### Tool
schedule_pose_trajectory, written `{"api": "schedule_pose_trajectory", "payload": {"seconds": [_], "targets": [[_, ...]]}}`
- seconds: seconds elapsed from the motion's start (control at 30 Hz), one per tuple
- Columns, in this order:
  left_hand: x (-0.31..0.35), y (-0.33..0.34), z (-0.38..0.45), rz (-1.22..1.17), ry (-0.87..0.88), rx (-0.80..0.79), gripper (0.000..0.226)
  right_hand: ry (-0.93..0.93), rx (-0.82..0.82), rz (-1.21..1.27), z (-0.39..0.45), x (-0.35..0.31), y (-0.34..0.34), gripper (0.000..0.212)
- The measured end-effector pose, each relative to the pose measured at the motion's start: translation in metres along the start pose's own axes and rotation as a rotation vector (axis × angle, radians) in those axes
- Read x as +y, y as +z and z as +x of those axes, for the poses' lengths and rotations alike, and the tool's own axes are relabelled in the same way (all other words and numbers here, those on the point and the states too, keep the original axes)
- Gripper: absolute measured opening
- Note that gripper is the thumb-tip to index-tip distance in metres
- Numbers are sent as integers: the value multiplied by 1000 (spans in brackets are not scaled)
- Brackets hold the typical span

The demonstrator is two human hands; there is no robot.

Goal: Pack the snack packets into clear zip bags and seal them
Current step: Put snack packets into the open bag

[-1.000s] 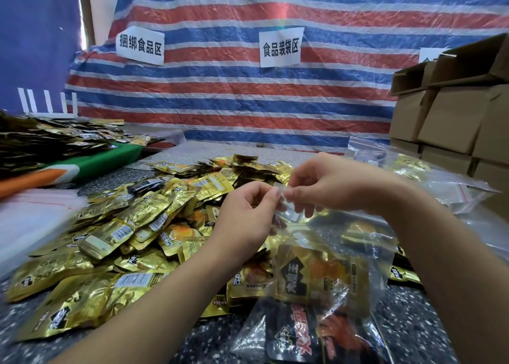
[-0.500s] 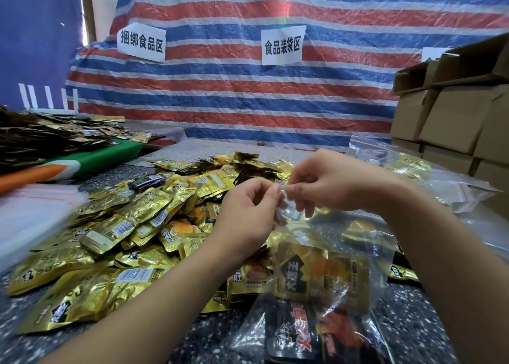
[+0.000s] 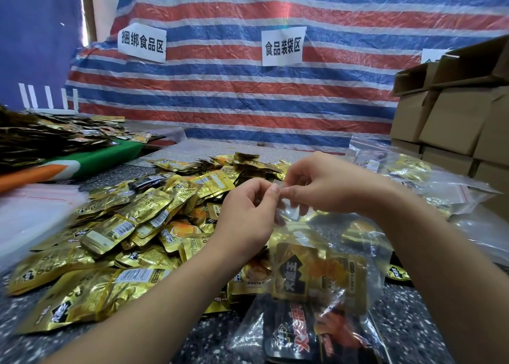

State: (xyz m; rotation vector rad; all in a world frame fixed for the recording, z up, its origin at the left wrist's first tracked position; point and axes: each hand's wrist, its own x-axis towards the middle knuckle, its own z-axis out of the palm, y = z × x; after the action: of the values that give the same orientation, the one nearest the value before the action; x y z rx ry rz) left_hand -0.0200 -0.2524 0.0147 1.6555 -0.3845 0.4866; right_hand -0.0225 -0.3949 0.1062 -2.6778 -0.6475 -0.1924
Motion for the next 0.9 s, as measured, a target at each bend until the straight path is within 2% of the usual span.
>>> {"api": "schedule_pose_trajectory", "payload": {"seconds": [0.27, 0.47, 0.8, 0.9], "targets": [[-2, 0, -2, 25, 40, 14, 25, 19, 31, -5, 3, -2, 5, 19], [-2, 1, -1, 5, -75, -42, 29, 44, 32, 6, 4, -4, 10, 22], [-4, 1, -1, 23, -20, -25, 31, 14, 2, -9, 1, -4, 4, 15], [-3, 1, -1, 20, -18, -20, 31, 12, 23, -14, 2, -1, 4, 20]]}}
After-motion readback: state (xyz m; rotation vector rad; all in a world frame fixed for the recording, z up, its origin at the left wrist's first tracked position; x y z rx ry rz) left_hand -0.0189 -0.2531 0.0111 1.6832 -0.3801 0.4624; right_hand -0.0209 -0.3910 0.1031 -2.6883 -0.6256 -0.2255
